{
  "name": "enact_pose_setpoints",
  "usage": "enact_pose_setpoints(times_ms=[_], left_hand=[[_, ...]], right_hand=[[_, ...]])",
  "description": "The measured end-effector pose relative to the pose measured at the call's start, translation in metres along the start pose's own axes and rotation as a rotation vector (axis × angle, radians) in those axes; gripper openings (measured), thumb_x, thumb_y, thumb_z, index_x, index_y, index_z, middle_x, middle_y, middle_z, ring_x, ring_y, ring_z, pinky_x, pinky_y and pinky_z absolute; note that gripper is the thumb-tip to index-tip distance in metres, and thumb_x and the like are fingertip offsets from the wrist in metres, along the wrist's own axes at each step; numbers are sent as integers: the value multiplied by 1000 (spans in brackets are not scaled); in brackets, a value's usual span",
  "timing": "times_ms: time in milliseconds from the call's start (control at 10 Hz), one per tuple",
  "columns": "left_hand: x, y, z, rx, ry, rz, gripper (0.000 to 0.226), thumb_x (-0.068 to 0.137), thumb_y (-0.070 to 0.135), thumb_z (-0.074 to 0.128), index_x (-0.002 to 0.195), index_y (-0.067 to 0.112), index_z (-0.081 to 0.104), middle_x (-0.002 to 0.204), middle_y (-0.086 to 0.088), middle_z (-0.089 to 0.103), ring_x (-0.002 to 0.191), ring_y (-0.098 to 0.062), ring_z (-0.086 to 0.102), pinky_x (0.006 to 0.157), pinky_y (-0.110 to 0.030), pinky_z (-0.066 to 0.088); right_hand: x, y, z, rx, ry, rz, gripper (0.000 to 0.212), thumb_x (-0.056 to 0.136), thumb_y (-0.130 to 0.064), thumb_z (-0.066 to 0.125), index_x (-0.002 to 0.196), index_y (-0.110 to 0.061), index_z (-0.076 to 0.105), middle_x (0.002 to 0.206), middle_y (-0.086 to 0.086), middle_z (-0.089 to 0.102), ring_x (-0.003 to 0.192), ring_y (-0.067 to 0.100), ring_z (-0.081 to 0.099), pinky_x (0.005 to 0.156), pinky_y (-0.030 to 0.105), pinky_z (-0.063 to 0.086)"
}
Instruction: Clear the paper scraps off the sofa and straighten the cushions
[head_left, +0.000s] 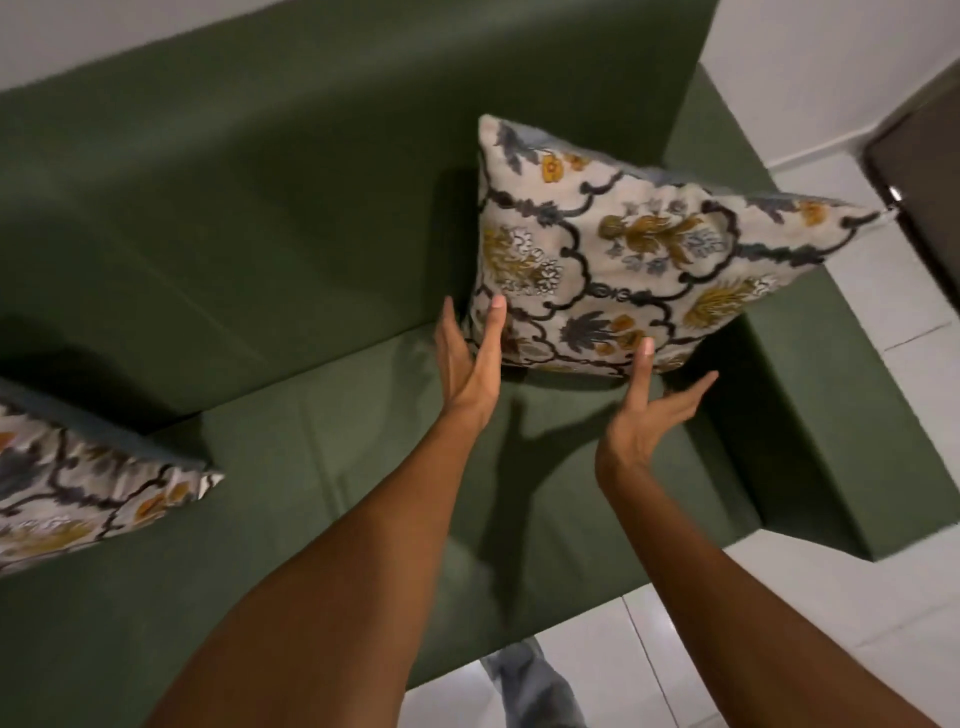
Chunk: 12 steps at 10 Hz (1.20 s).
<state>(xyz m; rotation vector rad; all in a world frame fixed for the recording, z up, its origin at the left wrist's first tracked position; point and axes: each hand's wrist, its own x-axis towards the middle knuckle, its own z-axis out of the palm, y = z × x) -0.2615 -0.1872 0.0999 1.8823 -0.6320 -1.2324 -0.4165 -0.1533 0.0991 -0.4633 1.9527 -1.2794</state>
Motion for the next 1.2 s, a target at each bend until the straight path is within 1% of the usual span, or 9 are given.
enact_pose_setpoints(times_ms=[200, 400, 500, 600, 700, 800, 900, 1000, 1200], left_hand=[[4, 10, 39, -65, -35, 7, 105, 77, 89, 48, 164, 38, 15, 174, 3, 22, 160, -30, 12, 129, -59, 12], [-15, -9, 40, -119, 213, -23, 117, 63, 103, 44, 153, 29, 38, 156, -2, 44, 148, -28, 30, 120, -46, 25], [-20, -21, 19, -92, 367, 34, 111, 70, 96, 49, 150, 20, 40, 138, -4, 46, 138, -24, 37, 117, -39, 25], [-23, -33, -5, -62, 466, 84, 98, 77, 83, 56, 144, 12, 44, 125, 0, 44, 132, -22, 41, 121, -46, 30], [-26, -44, -27, -43, 507, 73, 96, 79, 84, 55, 140, 10, 46, 124, -1, 46, 129, -21, 43, 119, -45, 32], [-29, -49, -44, -18, 454, 53, 98, 75, 93, 50, 135, 15, 46, 122, -1, 46, 122, -19, 46, 112, -37, 36], [-34, -50, -51, 16, 381, 26, 91, 81, 88, 53, 135, 15, 46, 124, -3, 46, 122, -20, 49, 113, -42, 42], [-53, -41, -55, 134, 338, 8, 98, 81, 90, 48, 148, 19, 35, 140, -4, 40, 134, -26, 45, 114, -40, 40], [-68, -8, -100, 464, 443, 278, 100, 87, 83, 47, 154, 11, 29, 163, -12, 22, 143, -32, 31, 119, -50, 36]], right_hand=[[40, -20, 13, 127, -213, 15, 128, 72, -84, 73, 170, -38, 4, 179, 0, 17, 163, 27, 28, 132, 60, 27], [33, -26, 36, 99, -437, -37, 126, 72, -77, 79, 169, -36, 11, 177, -3, 25, 161, 20, 32, 133, 54, 28], [20, -22, 41, 29, -549, -58, 121, 75, -73, 80, 169, -37, 14, 176, -6, 26, 161, 16, 31, 133, 52, 28], [1, -14, 47, -23, -630, -88, 111, 80, -63, 82, 167, -35, 19, 171, -5, 35, 157, 15, 38, 132, 52, 32], [-15, -5, 54, -58, -697, -58, 116, 76, -68, 81, 167, -35, 18, 172, -4, 34, 158, 19, 36, 131, 56, 31], [-21, -3, 58, -85, -693, -40, 116, 73, -72, 83, 166, -40, 21, 171, -5, 36, 158, 19, 37, 130, 56, 32], [-24, -2, 61, -111, -604, -55, 117, 73, -74, 83, 166, -41, 19, 173, -5, 32, 160, 20, 34, 131, 56, 32], [-44, -3, 63, -218, -438, -63, 120, 75, -79, 78, 168, -40, 13, 179, -6, 14, 166, 21, 18, 134, 56, 21], [-98, -21, 55, -167, -287, -35, 115, 85, -66, 79, 171, -32, 11, 178, 0, 11, 165, 28, 20, 126, 38, 18]])
